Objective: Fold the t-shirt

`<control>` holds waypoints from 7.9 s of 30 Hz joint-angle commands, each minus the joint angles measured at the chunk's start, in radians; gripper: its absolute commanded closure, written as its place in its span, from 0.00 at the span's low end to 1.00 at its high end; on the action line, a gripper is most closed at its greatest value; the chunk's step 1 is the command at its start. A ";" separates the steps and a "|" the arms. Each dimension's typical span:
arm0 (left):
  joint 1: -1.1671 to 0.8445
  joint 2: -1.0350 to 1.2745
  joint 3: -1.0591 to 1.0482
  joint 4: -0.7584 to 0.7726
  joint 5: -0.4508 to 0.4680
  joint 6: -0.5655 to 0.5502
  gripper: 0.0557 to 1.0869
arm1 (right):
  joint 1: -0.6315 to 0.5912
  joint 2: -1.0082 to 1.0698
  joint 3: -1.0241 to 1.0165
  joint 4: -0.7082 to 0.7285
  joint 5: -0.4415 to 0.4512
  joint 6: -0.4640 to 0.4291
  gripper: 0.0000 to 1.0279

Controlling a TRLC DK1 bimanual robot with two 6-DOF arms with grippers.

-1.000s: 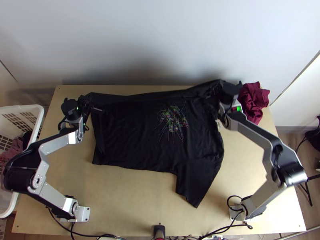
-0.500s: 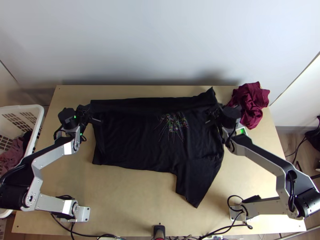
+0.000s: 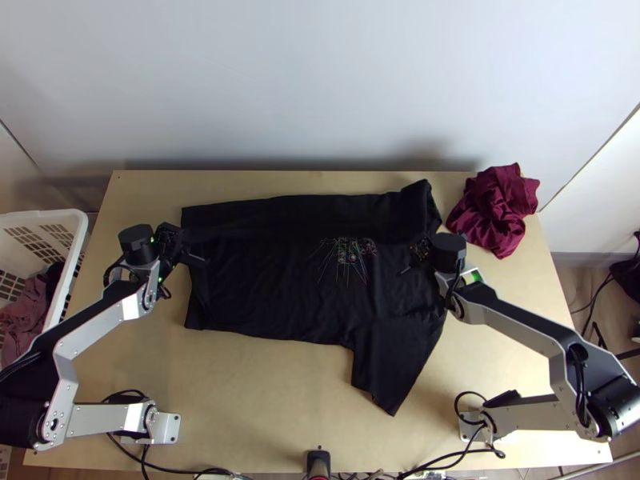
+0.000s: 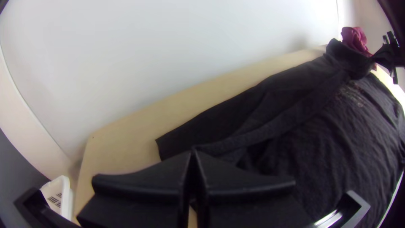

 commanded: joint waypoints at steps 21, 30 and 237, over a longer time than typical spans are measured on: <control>0.057 -0.252 0.008 -0.505 0.085 0.167 0.05 | 0.091 -0.397 -0.022 -0.565 -0.041 0.143 0.03; -0.046 -0.514 -0.111 -0.753 0.149 0.218 0.05 | 0.095 -0.564 -0.070 -0.821 -0.098 0.323 0.04; 0.255 0.621 0.881 -0.971 0.431 -0.423 0.05 | 0.304 -0.229 0.614 -0.691 0.026 0.011 0.04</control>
